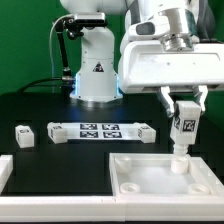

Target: Assemble square table

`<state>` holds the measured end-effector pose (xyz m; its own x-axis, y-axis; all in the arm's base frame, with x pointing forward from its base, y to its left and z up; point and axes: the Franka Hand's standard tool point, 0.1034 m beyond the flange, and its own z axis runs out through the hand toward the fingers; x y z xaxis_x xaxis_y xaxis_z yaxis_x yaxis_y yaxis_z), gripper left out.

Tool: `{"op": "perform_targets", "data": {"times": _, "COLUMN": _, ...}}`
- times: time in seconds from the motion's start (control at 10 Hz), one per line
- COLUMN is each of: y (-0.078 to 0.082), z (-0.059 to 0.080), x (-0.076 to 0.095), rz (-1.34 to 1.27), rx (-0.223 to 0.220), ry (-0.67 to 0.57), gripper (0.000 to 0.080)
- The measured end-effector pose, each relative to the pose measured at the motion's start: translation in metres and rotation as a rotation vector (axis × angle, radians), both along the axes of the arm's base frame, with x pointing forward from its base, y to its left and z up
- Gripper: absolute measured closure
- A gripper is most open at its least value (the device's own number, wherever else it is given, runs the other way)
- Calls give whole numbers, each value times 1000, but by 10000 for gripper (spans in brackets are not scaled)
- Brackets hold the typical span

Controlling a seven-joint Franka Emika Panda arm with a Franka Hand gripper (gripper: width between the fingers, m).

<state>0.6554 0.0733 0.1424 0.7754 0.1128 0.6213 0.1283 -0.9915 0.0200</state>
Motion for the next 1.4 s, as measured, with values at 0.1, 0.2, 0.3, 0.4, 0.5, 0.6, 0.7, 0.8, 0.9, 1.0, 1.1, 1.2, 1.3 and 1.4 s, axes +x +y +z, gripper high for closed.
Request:
{"op": "perform_targets", "data": {"times": 0.1, "y": 3, "z": -5, "x": 7, "rz": -1, "rx": 3, "ry": -9, "gripper": 508}}
{"op": "perform_targets", "data": {"times": 0.2, "y": 8, "z": -14, "x": 6, "rz": -2, "rx": 6, "ry": -5, "gripper": 508}}
{"op": "perform_targets", "data": {"times": 0.3, "y": 12, "z": -23, "x": 4, "rz": -7, "rx": 12, "ry": 0, "gripper": 508}}
{"op": "perform_targets", "data": {"times": 0.4, "y": 18, "z": -30, "x": 4, "rz": -10, "rx": 18, "ry": 8, "gripper": 508}}
{"op": "perform_targets", "data": {"times": 0.5, "y": 23, "z": -33, "x": 3, "rz": -15, "rx": 25, "ry": 12, "gripper": 508}}
{"op": "perform_targets", "data": {"times": 0.6, "y": 28, "z": -37, "x": 2, "rz": -10, "rx": 28, "ry": 17, "gripper": 508}}
{"op": "perform_targets", "data": {"times": 0.7, "y": 33, "z": -43, "x": -1, "rz": -10, "rx": 33, "ry": 26, "gripper": 508}}
{"op": "perform_targets", "data": {"times": 0.8, "y": 32, "z": -43, "x": 1, "rz": -10, "rx": 31, "ry": 24, "gripper": 508}}
{"op": "perform_targets", "data": {"times": 0.9, "y": 32, "z": -44, "x": 2, "rz": -12, "rx": 32, "ry": 22, "gripper": 508}}
{"op": "perform_targets", "data": {"times": 1.0, "y": 34, "z": -44, "x": 6, "rz": -11, "rx": 34, "ry": 16, "gripper": 508}}
{"op": "perform_targets", "data": {"times": 1.1, "y": 34, "z": -44, "x": 9, "rz": -12, "rx": 35, "ry": 12, "gripper": 508}}
{"op": "perform_targets", "data": {"times": 1.2, "y": 34, "z": -44, "x": 11, "rz": -13, "rx": 35, "ry": 11, "gripper": 508}}
{"op": "perform_targets", "data": {"times": 1.3, "y": 33, "z": -44, "x": 12, "rz": -14, "rx": 35, "ry": 9, "gripper": 508}}
{"op": "perform_targets", "data": {"times": 1.4, "y": 33, "z": -44, "x": 13, "rz": -15, "rx": 35, "ry": 2, "gripper": 508}}
